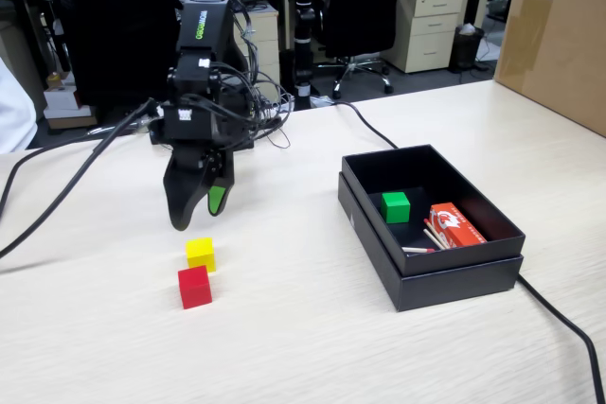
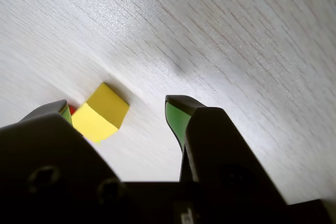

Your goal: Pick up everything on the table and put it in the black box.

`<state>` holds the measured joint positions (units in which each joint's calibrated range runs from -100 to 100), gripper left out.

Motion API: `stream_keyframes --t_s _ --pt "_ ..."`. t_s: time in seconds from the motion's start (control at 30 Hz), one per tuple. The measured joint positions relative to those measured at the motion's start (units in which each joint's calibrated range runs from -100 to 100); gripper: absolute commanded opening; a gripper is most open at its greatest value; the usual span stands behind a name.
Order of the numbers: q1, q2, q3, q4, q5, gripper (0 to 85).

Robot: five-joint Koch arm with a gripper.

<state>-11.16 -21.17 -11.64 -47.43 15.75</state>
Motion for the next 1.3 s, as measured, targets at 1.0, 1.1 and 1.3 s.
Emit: stream_keyframes --t_s 1.0,1.1,1.3 --pt "0.49 10.74 7.03 6.43 5.42 38.0" --pt "0.44 12.04 7.03 6.5 5.08 38.0" --pt "0.15 13.2 7.03 6.5 4.0 37.8"
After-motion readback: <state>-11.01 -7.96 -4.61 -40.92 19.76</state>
